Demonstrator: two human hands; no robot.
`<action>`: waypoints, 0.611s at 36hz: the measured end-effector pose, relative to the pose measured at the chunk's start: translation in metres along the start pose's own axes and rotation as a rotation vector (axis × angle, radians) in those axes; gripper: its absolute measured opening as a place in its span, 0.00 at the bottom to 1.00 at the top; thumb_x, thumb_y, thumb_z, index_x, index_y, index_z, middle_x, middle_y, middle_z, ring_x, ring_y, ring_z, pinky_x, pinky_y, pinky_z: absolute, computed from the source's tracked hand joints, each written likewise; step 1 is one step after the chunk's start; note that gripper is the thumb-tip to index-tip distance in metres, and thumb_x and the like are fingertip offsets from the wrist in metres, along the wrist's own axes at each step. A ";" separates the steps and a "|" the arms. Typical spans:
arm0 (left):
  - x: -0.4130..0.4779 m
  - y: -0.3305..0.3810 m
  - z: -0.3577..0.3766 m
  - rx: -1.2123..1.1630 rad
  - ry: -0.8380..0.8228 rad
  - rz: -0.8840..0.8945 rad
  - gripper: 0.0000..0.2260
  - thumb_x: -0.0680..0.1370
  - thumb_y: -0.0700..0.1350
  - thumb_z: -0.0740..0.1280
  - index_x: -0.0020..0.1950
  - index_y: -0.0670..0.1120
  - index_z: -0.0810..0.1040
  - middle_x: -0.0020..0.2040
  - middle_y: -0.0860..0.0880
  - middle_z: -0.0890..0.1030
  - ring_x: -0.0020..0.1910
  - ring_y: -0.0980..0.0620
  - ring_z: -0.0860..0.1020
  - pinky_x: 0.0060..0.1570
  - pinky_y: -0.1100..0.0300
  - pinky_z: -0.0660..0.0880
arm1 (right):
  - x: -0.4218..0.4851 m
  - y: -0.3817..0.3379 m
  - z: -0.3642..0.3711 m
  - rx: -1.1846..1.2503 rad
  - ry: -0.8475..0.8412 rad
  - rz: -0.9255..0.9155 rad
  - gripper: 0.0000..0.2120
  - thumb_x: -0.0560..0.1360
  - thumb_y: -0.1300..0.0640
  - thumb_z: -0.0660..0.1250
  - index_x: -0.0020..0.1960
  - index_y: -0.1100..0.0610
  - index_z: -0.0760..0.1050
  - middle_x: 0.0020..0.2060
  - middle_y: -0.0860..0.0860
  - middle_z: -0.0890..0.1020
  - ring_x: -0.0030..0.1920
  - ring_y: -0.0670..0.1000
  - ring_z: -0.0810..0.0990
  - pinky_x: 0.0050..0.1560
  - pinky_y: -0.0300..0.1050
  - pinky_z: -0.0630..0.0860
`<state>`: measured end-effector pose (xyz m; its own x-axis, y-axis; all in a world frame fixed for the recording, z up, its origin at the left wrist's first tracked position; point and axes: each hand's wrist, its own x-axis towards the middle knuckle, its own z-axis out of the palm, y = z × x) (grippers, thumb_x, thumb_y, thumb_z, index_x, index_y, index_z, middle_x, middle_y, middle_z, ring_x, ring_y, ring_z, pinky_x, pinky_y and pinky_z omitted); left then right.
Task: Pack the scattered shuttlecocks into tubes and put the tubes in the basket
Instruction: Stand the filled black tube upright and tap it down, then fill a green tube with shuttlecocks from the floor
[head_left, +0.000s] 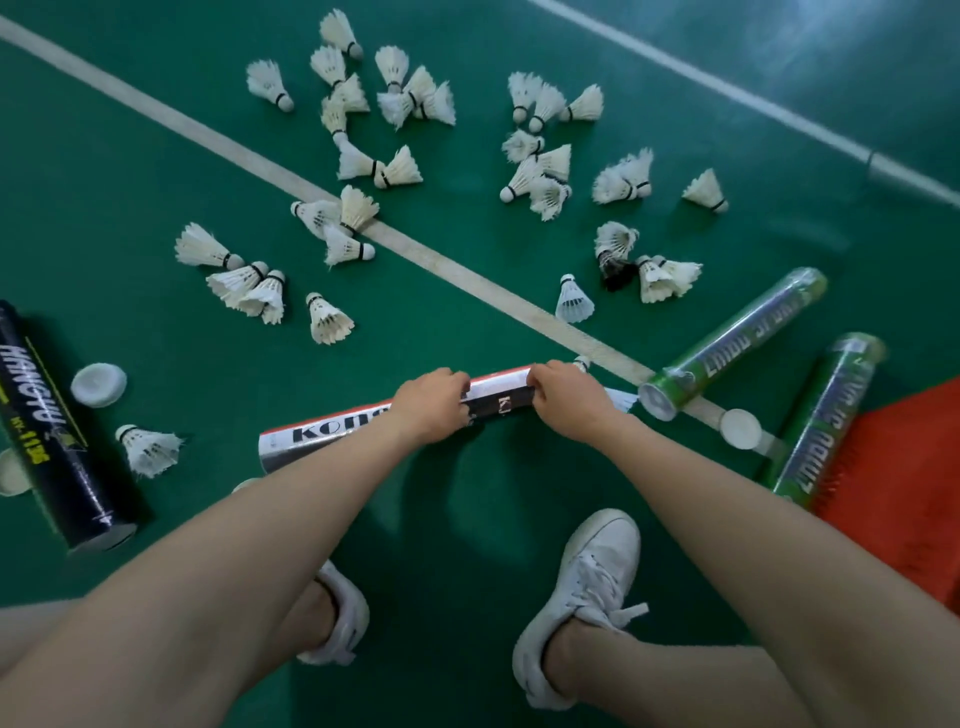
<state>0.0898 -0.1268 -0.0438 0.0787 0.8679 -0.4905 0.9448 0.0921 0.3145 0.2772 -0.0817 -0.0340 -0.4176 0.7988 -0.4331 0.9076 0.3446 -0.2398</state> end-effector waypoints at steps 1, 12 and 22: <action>0.004 0.009 -0.005 -0.001 -0.010 0.009 0.16 0.78 0.47 0.62 0.65 0.46 0.73 0.61 0.44 0.74 0.60 0.43 0.74 0.55 0.52 0.71 | -0.002 0.007 -0.008 -0.048 -0.033 -0.017 0.13 0.78 0.59 0.56 0.60 0.58 0.72 0.55 0.57 0.76 0.55 0.58 0.74 0.53 0.51 0.72; 0.080 0.074 -0.015 0.006 -0.103 0.011 0.19 0.77 0.44 0.61 0.69 0.45 0.68 0.64 0.42 0.71 0.63 0.41 0.69 0.60 0.46 0.70 | 0.005 0.094 -0.055 -0.294 -0.195 -0.074 0.20 0.78 0.59 0.57 0.70 0.56 0.63 0.64 0.54 0.72 0.62 0.56 0.71 0.60 0.52 0.71; 0.128 0.102 0.039 0.249 -0.093 -0.077 0.24 0.81 0.59 0.54 0.67 0.43 0.69 0.66 0.40 0.68 0.65 0.39 0.66 0.62 0.46 0.65 | 0.014 0.187 0.018 0.113 -0.034 0.369 0.19 0.80 0.52 0.58 0.69 0.56 0.65 0.65 0.53 0.68 0.67 0.55 0.64 0.65 0.57 0.67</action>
<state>0.2083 -0.0252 -0.1059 0.0220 0.8132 -0.5815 0.9973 0.0230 0.0699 0.4405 -0.0151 -0.1007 -0.0669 0.8412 -0.5366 0.9876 -0.0209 -0.1559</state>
